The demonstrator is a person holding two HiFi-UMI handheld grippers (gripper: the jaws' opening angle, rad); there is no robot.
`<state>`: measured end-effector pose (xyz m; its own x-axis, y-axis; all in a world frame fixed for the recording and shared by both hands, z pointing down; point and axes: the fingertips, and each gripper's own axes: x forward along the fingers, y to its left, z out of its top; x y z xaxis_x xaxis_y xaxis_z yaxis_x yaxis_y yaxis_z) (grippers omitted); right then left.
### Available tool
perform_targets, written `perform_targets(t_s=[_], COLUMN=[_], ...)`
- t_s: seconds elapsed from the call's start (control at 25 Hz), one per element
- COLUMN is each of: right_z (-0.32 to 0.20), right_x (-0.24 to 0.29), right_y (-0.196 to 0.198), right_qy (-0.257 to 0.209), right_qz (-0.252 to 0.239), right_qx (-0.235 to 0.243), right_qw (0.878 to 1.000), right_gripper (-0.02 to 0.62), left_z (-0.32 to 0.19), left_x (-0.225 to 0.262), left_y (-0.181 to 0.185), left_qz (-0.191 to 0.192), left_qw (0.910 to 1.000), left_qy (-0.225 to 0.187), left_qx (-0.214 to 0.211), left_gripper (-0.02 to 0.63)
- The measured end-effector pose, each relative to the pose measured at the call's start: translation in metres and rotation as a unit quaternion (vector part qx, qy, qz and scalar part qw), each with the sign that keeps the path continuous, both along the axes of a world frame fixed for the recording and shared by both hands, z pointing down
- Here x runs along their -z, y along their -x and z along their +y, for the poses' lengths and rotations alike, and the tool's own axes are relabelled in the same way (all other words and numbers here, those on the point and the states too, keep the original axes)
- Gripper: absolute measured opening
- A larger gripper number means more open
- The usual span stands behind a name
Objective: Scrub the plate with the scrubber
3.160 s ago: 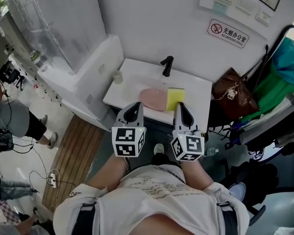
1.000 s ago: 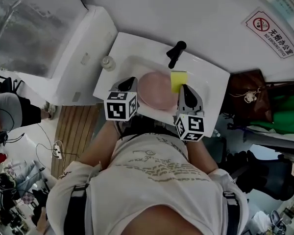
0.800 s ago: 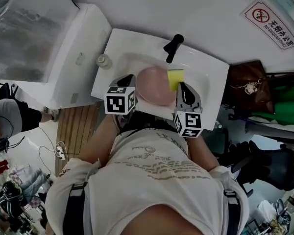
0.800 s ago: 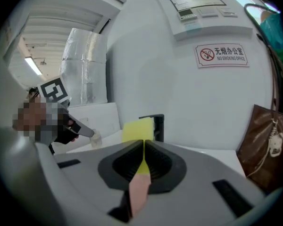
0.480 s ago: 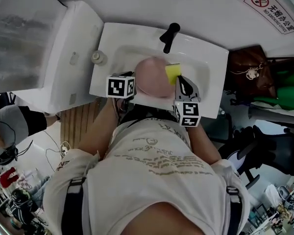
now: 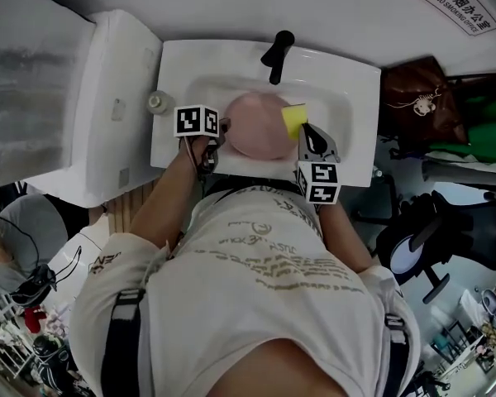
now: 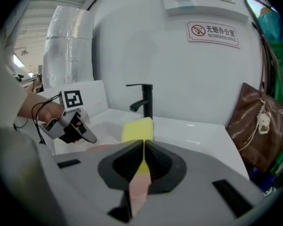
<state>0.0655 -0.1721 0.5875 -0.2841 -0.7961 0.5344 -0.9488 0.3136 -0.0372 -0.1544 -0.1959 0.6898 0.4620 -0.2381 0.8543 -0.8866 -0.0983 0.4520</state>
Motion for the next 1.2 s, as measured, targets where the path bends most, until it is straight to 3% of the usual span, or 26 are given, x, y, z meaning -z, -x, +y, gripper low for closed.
perform_targets(t_s=[0.04, 0.32, 0.6, 0.92, 1.04, 1.2], right_z=[-0.001, -0.001, -0.004, -0.012, -0.014, -0.014], right_x=[0.001, 0.004, 0.002, 0.0, -0.001, -0.004], right_y=[-0.004, -0.022, -0.028, -0.033, -0.033, -0.034], right_qy=[0.0, 0.002, 0.008, 0.015, 0.02, 0.029], right_qz=[-0.001, 0.003, 0.009, 0.0, -0.01, -0.019], right_qx=[-0.009, -0.052, -0.066, -0.07, -0.069, -0.063], right_qw=[1.0, 0.999, 0.998, 0.997, 0.997, 0.997], right_gripper=[0.034, 0.034, 0.034, 0.034, 0.034, 0.034], left_z=[-0.001, -0.003, -0.004, 0.009, 0.008, 0.007], left_x=[-0.006, -0.041, -0.069, -0.082, -0.078, -0.073], left_y=[-0.002, -0.003, -0.017, -0.034, -0.038, -0.04], left_qz=[0.003, -0.002, 0.053, 0.138, 0.164, 0.185], left_qw=[0.9999, 0.995, 0.9793, 0.9519, 0.9449, 0.9403], left_qy=[0.014, 0.092, 0.189, 0.274, 0.281, 0.28], left_qx=[-0.007, -0.038, -0.049, 0.006, 0.035, 0.055], left_gripper=[0.184, 0.184, 0.184, 0.175, 0.067, 0.057])
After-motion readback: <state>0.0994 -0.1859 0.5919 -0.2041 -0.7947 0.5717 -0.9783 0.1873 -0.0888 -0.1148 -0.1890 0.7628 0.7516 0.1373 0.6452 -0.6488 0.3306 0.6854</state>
